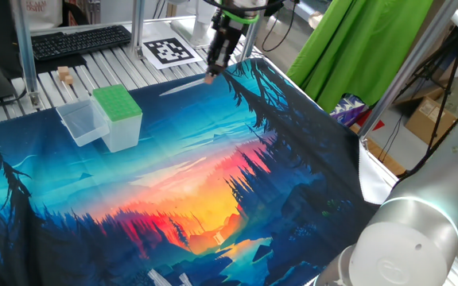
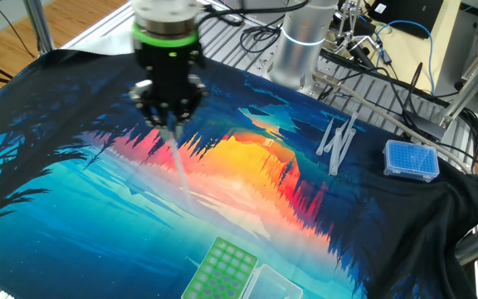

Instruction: Insert a large pipette tip into the holder for large pipette tips

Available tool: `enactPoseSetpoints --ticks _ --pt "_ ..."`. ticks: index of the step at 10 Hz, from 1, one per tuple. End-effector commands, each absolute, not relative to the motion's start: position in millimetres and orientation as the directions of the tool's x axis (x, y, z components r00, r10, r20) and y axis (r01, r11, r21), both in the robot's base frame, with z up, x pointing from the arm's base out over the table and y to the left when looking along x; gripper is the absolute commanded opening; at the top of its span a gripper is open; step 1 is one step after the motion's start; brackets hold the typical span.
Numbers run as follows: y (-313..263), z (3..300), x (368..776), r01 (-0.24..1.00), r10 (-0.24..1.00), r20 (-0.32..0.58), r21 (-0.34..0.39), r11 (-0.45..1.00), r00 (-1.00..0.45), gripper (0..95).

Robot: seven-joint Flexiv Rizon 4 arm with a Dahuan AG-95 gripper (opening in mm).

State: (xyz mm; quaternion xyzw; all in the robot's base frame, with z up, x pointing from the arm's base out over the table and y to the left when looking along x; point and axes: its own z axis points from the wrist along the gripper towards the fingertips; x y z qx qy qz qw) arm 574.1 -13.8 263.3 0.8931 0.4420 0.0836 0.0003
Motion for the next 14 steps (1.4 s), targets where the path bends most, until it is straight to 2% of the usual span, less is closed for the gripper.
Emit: enactPoseSetpoints --ticks 1,5,10,12,14 --pt "0 268 569 0.771 0.776 0.142 0.102 -0.629 0.614 0.0" --pt "25 278 557 0.745 0.76 0.147 0.153 -0.65 0.633 0.0" --pt "39 266 552 0.69 0.726 0.093 0.247 -0.68 0.681 0.0" --pt "39 266 552 0.693 0.728 0.098 0.244 -0.679 0.679 0.0" --pt "39 266 552 0.695 0.719 0.077 0.206 -0.689 0.691 0.0"
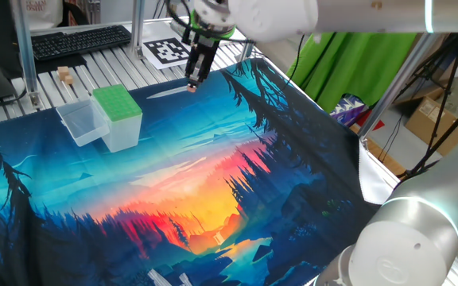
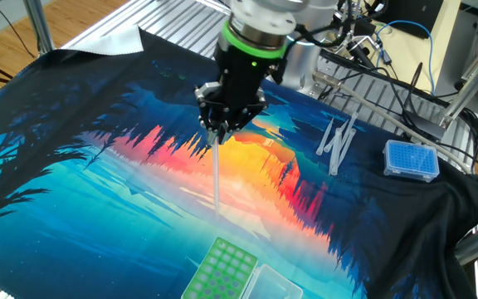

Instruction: Insert a large pipette tip into the holder for large pipette tips

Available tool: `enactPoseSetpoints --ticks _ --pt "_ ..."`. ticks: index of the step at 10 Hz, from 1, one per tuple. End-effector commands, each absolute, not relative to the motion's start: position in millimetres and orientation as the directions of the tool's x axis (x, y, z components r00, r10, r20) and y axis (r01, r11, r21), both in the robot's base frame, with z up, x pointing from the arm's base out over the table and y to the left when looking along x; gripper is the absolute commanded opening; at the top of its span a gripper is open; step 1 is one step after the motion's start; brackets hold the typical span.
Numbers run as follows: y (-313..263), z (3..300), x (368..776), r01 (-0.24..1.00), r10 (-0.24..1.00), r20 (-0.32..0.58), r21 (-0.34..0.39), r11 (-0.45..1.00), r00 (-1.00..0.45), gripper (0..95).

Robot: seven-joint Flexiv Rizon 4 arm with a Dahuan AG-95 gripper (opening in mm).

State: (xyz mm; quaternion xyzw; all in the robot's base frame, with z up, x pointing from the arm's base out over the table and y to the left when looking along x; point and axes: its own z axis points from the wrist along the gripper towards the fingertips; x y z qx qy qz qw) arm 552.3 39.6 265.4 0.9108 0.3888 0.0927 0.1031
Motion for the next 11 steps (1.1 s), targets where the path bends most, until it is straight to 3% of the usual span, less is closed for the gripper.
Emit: enactPoseSetpoints --ticks 1,5,11 --pt "39.5 265.9 552.0 0.703 0.714 0.042 0.149 -0.696 0.698 0.0" --pt "39.5 265.9 552.0 0.662 0.66 -0.057 0.019 -0.749 0.749 0.0" --pt "39.5 265.9 552.0 0.608 0.607 -0.052 -0.004 -0.794 0.793 0.0"
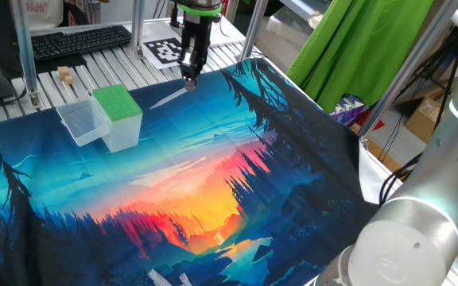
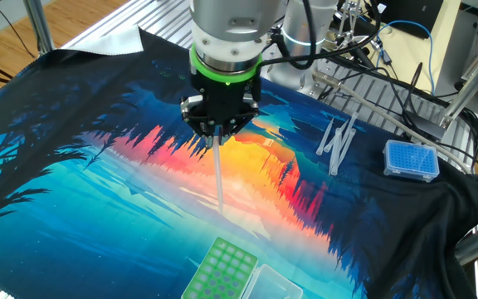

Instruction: Insert a large pipette tip into the holder for large pipette tips

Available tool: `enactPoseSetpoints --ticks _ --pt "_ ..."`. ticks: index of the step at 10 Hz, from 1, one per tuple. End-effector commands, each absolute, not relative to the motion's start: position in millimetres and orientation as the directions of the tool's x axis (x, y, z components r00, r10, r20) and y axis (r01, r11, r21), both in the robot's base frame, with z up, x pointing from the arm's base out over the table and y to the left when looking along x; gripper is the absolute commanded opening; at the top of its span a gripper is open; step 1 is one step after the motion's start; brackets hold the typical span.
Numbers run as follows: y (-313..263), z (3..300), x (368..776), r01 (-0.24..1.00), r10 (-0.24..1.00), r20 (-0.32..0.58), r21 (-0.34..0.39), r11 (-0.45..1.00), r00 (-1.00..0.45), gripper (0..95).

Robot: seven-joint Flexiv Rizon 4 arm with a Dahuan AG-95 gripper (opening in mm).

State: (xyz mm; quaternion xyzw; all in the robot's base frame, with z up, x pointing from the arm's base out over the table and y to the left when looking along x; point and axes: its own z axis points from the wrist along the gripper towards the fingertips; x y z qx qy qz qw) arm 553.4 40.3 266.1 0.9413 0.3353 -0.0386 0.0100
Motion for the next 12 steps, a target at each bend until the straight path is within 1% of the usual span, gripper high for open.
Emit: enactPoseSetpoints --ticks 1,3,5,7,8,11,12 --pt "39.5 265.9 552.0 0.608 0.607 -0.052 -0.004 -0.794 0.793 0.0" --pt "38.6 265.3 552.6 0.642 0.642 -0.025 -0.006 -0.767 0.766 0.0" --pt "38.0 264.8 553.0 0.63 0.63 -0.014 -0.021 -0.776 0.776 0.0" --pt "38.0 264.8 553.0 0.646 0.647 -0.017 -0.029 -0.762 0.762 0.0" --pt "38.0 264.8 553.0 0.657 0.658 -0.038 -0.039 -0.753 0.752 0.0" --pt "38.0 264.8 553.0 0.682 0.683 -0.064 -0.042 -0.73 0.727 0.0" --pt "38.0 264.8 553.0 0.688 0.69 -0.046 -0.061 -0.723 0.722 0.0"
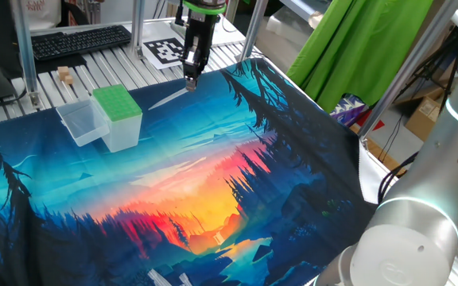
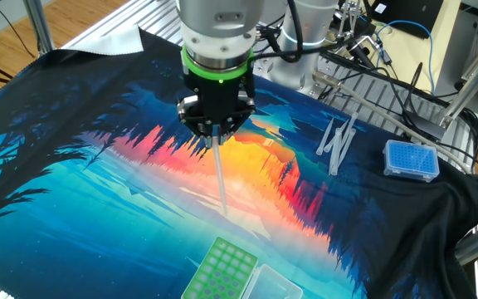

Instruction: Insert a large pipette tip into the holder for large pipette tips

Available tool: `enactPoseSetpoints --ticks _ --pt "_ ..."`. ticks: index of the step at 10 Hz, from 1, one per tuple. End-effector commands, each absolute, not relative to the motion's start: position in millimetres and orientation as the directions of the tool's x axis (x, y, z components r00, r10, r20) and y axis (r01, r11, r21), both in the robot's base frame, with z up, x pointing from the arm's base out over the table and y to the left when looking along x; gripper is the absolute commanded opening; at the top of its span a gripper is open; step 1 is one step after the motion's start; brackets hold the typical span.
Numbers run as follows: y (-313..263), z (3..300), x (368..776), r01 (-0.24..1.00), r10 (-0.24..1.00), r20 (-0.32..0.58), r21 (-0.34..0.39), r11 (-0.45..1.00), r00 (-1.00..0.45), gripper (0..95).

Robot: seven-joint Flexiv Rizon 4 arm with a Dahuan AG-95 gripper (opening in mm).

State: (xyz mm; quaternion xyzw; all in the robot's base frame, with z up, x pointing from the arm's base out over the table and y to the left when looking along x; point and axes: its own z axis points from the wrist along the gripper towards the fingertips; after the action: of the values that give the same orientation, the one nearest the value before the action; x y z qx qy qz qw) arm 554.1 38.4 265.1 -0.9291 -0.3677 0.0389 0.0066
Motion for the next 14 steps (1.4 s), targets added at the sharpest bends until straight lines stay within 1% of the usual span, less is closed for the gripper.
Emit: enactPoseSetpoints --ticks 1,2,5,7,8,11,13,14 --pt "38 265 553 0.694 0.697 -0.012 -0.078 -0.716 0.717 0.0" --pt "38 265 553 0.695 0.696 0.027 -0.076 -0.715 0.718 0.0" --pt "38 265 553 0.729 0.727 0.064 -0.064 -0.681 0.684 0.0" --pt "38 265 553 0.737 0.726 0.129 -0.066 -0.673 0.675 0.0" --pt "38 265 553 0.728 0.718 0.126 -0.067 -0.682 0.685 0.0" --pt "64 273 561 0.688 0.682 0.089 -0.07 -0.723 0.726 0.0" --pt "76 277 564 0.673 0.672 0.029 -0.042 -0.739 0.74 0.0" --pt "78 277 564 0.671 0.671 0.016 -0.028 -0.741 0.742 0.0"
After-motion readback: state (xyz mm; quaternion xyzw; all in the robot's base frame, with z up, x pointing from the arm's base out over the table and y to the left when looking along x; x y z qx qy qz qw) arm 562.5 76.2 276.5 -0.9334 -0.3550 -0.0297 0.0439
